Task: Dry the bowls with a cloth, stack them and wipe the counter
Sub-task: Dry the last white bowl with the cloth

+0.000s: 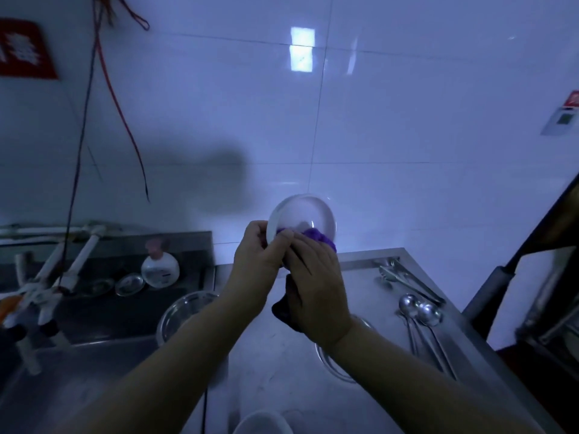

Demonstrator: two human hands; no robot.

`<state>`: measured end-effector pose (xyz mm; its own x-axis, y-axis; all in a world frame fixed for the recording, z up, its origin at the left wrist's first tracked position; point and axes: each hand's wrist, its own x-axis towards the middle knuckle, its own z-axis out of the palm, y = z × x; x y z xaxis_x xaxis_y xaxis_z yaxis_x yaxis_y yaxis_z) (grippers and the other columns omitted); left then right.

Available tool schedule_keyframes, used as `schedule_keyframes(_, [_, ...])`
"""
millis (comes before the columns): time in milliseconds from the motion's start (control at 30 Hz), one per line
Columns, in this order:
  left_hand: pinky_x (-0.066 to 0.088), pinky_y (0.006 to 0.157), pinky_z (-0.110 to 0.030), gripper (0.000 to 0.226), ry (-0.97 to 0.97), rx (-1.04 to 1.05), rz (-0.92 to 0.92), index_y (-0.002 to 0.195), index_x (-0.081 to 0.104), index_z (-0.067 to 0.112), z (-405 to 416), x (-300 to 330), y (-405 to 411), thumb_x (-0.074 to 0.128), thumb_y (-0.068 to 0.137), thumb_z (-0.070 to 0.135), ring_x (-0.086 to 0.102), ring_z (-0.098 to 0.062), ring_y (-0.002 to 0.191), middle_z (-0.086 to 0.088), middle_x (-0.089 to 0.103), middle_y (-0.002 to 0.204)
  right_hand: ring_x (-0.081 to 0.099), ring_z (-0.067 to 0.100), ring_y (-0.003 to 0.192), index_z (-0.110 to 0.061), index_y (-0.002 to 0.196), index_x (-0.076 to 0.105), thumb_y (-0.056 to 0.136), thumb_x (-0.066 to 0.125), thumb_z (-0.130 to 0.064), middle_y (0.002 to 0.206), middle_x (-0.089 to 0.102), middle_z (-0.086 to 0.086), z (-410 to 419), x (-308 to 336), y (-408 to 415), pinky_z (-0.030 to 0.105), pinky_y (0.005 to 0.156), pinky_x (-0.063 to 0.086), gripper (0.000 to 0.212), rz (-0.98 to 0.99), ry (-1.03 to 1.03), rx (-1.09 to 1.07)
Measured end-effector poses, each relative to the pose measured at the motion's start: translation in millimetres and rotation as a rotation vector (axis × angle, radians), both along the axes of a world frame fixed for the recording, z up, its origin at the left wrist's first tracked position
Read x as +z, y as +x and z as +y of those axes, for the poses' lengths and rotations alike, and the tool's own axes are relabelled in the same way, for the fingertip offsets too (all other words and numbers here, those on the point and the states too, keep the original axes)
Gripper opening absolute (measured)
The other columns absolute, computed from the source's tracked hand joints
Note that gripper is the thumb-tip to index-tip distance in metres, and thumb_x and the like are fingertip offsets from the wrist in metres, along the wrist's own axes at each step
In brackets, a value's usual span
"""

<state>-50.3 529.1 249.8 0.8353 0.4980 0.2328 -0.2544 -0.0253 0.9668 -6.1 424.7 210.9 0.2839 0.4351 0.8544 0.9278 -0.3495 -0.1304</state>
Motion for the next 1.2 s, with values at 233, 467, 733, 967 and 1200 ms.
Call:
schedule_keyframes(233, [0.057, 0.078, -0.045, 0.011, 0.193, -0.027, 0.126, 0.097, 0.054, 0.030, 2, -11, -10, 0.047, 0.093, 0.038, 0.064, -0.024, 0.089, -0.003, 0.064, 0.095, 0.069, 0.021, 0.096, -0.010, 0.104, 0.074, 0.088, 0.061, -0.012, 0.103, 0.073, 0.010, -40, -4, 32, 0.036, 0.094, 0.052, 0.021, -0.426, -0.259, 0.107])
schedule_keyframes(467, [0.058, 0.072, -0.030, 0.032, 0.245, -0.113, 0.219, 0.118, 0.049, 0.032, 0, 2, 2, 0.059, 0.088, 0.026, 0.063, -0.014, 0.090, 0.003, 0.062, 0.104, 0.067, 0.024, 0.081, -0.010, 0.099, 0.076, 0.089, 0.052, -0.005, 0.093, 0.072, 0.009, -52, 3, 45, 0.036, 0.077, 0.054, 0.026, -0.472, -0.258, 0.087])
schedule_keyframes(733, [0.053, 0.073, -0.017, 0.024, 0.277, -0.045, -0.068, 0.113, 0.047, 0.044, -27, 7, 22, 0.038, 0.099, 0.027, 0.056, 0.007, 0.092, 0.032, 0.055, 0.100, 0.066, 0.021, 0.090, -0.009, 0.110, 0.071, 0.082, 0.062, -0.015, 0.104, 0.072, 0.008, -45, -3, 44, 0.029, 0.092, 0.047, 0.030, -0.271, -0.047, 0.084])
schedule_keyframes(967, [0.053, 0.082, -0.041, 0.038, 0.345, -0.354, 0.247, 0.112, 0.062, 0.031, -17, 39, 34, 0.053, 0.075, 0.032, 0.061, -0.024, 0.101, -0.003, 0.064, 0.111, 0.067, 0.021, 0.091, -0.017, 0.097, 0.076, 0.089, 0.067, -0.012, 0.098, 0.072, 0.006, -93, 33, 115, 0.034, 0.092, 0.051, 0.013, -0.757, -0.453, 0.366])
schedule_keyframes(1200, [0.055, 0.074, -0.024, 0.043, 0.125, -0.014, -0.046, 0.124, 0.043, 0.035, -59, 13, 42, 0.057, 0.090, 0.013, 0.060, -0.007, 0.096, 0.006, 0.055, 0.114, 0.066, 0.023, 0.085, -0.009, 0.102, 0.073, 0.097, 0.052, -0.025, 0.096, 0.072, 0.008, -72, 30, 71, 0.033, 0.084, 0.050, 0.026, -0.282, -0.033, 0.056])
